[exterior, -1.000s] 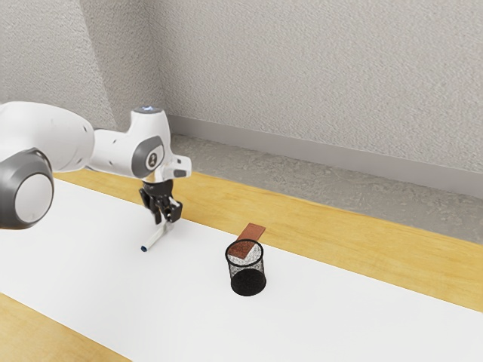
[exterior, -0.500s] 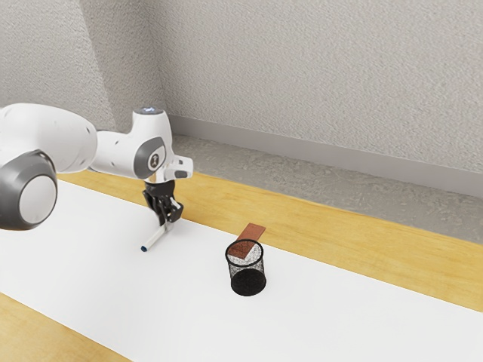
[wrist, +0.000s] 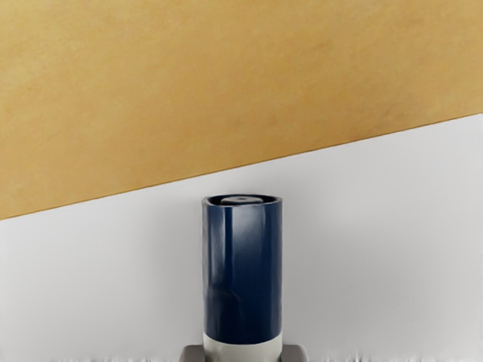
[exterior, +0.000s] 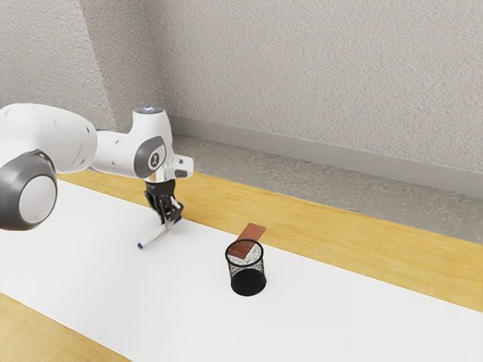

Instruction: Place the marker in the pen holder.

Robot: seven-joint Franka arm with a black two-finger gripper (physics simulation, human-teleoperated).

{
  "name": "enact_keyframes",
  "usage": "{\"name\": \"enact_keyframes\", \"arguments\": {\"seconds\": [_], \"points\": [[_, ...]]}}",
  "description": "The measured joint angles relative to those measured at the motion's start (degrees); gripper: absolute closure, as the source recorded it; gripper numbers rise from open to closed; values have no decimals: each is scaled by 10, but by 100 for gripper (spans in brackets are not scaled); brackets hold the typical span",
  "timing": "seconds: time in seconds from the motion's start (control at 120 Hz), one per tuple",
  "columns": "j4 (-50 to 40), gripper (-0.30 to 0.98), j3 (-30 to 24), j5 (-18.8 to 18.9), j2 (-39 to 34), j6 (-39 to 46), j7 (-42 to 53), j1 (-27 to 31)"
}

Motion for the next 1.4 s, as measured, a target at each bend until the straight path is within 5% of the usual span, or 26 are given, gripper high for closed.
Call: {"name": "enact_keyframes", "arguments": {"seconds": [0.242,0.442,0.692,0.992,1.4], "points": [[-6,70,-17,-3,-67,5,0,-3],[-95,71,-72,0,-207,10,-1,-4],[-160,71,-159,-1,-284,53,-1,-6],[-227,71,-236,-22,-323,142,-4,-9],[-247,70,-260,-28,-286,200,-8,-4]]}}
